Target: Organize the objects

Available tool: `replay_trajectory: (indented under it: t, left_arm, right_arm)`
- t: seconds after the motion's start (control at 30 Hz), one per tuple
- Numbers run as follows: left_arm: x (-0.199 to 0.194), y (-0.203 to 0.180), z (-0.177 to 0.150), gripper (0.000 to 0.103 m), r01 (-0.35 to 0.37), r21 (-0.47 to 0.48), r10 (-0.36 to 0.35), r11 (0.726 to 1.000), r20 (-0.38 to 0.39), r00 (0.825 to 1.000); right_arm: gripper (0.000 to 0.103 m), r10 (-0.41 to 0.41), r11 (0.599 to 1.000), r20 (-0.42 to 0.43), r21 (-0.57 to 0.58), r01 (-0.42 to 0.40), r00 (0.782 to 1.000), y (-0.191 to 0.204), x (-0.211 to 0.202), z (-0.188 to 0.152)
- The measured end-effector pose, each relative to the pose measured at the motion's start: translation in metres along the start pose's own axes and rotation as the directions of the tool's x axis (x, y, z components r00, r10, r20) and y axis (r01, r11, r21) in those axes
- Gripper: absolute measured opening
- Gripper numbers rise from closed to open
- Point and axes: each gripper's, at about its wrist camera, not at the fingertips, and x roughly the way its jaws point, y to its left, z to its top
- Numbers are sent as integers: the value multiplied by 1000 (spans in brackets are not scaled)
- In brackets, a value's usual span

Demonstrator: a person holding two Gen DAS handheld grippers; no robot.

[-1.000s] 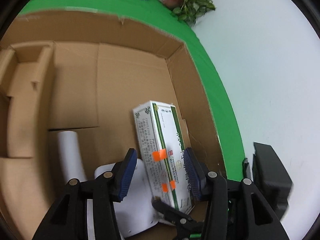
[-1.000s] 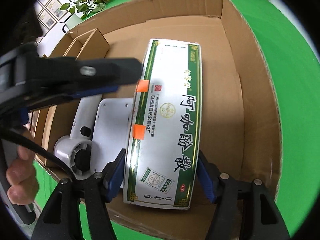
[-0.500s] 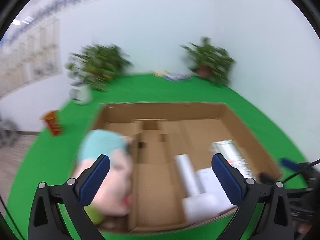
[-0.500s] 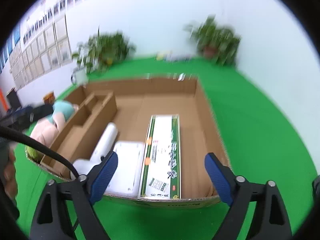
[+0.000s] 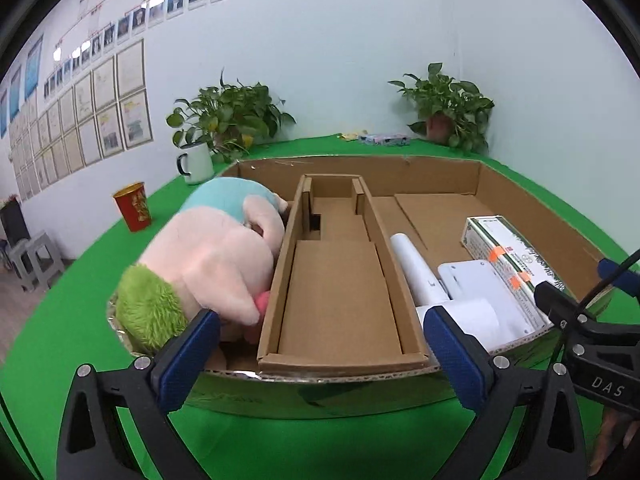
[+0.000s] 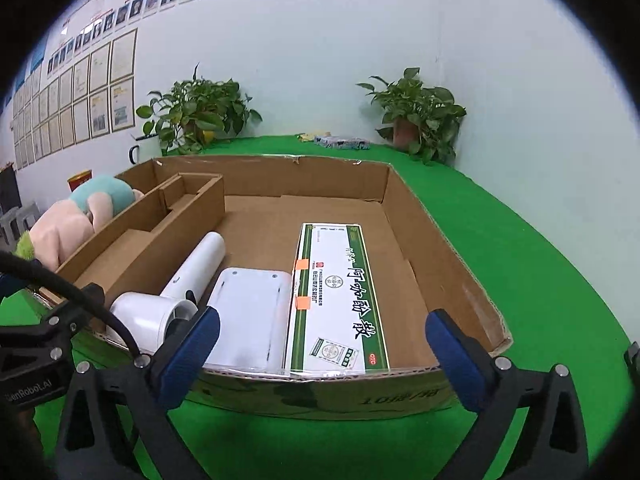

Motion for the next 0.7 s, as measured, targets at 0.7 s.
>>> replay_trajectory:
  t: [0.7]
  left_arm:
    - [-5, 3, 6, 103, -2, 6, 2, 1000, -8, 1000]
  right_arm:
    - [102, 2, 1000, 0, -1, -2, 1000, 1, 0, -2]
